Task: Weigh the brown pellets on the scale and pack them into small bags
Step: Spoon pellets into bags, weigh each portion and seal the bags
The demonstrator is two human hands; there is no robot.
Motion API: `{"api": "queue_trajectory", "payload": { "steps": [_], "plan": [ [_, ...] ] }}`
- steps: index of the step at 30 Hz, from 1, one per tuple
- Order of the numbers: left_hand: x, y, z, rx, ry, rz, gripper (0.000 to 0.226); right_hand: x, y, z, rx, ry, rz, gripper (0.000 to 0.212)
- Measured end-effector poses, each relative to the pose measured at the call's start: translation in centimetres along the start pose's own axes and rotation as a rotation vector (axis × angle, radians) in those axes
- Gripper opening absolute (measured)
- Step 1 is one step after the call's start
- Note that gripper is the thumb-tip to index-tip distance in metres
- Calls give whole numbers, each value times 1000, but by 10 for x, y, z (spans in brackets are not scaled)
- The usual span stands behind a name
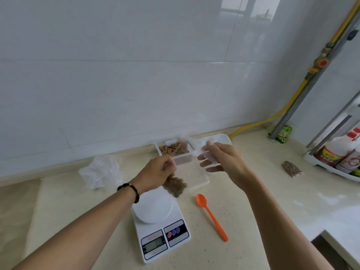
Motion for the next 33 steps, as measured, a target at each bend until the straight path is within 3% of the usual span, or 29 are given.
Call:
{"api": "queue_trajectory", "payload": {
  "steps": [3, 10, 15, 18, 21, 27, 33],
  "plan": [
    [10, 3, -10, 40, -90, -28, 15, -25, -7, 19, -83, 1, 66, 11],
    [21, 3, -69, 184, -207, -88, 10, -97, -20, 94, -407, -133, 53, 13],
    [21, -10, -103, 158, -334, -36, 14, -119, -41, 128, -468, 81, 53, 5],
    [19, -12, -115, 115, -417, -11, 27, -121, -47, 133, -480, 230, 70, 29],
    [19, 0, -118, 79, -491, 51, 37, -118, -49, 130, -355, 493, 124, 49],
    [18, 49, -113, -8, -766, 158, 49, -120, -34, 95, 75, 879, 157, 52],
    [-4, 104, -93, 72, -982, 268, 65, -112, -2, 57, 386, 1014, 150, 57]
  ]
}}
Point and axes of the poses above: each hand's wrist, its own y-axis away from the middle knuckle, its own x-axis out of the back of the hand, z = x × y, the point moved 2 cm from there along -y, towards the middle knuckle, and after that the axes turned 15 degrees about y, right-handed, at the moved point
